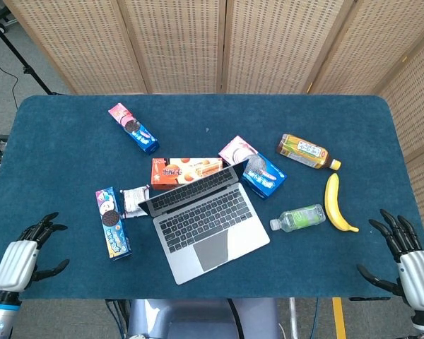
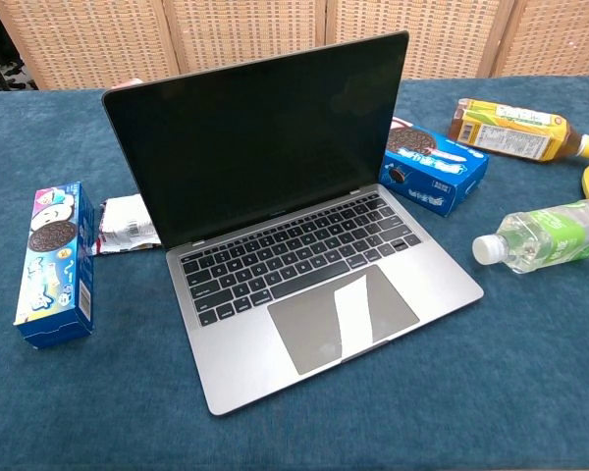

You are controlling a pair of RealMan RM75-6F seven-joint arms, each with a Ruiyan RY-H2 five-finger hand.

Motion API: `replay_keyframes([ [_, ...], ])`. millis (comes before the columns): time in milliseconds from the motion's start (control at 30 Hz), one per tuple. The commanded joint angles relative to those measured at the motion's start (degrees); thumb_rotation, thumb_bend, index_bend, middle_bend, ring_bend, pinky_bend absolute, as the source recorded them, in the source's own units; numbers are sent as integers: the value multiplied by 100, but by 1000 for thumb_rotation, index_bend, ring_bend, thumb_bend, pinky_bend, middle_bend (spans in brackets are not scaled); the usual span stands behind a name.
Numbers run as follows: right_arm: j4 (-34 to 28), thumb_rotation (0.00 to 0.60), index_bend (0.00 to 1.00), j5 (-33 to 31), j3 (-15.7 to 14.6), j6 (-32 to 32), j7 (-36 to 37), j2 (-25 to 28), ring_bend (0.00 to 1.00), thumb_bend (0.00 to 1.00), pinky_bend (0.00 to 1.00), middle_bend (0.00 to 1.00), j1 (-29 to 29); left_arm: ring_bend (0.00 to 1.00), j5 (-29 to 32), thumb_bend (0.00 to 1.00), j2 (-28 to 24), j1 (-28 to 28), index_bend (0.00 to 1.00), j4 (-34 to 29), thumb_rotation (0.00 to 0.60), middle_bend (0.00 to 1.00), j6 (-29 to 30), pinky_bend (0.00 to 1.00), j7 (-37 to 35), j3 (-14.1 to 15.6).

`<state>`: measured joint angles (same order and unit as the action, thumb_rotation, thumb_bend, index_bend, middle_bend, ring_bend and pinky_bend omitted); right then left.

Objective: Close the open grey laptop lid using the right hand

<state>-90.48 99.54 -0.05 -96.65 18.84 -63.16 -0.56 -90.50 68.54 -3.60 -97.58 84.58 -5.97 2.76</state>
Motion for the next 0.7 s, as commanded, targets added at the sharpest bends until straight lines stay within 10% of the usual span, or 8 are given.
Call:
replay_keyframes([
  [33,4,600,138,17,-9,20,0,-13,119,237,0,32,-17,214,-4,197,-13,23,307,-6,600,169,26,200,4,10],
  [700,-251,600,143,434,182,871,185,-11,121,237,0,32,-969,214,13,197,-82,148,307,-79,600,169,168,200,40,8],
])
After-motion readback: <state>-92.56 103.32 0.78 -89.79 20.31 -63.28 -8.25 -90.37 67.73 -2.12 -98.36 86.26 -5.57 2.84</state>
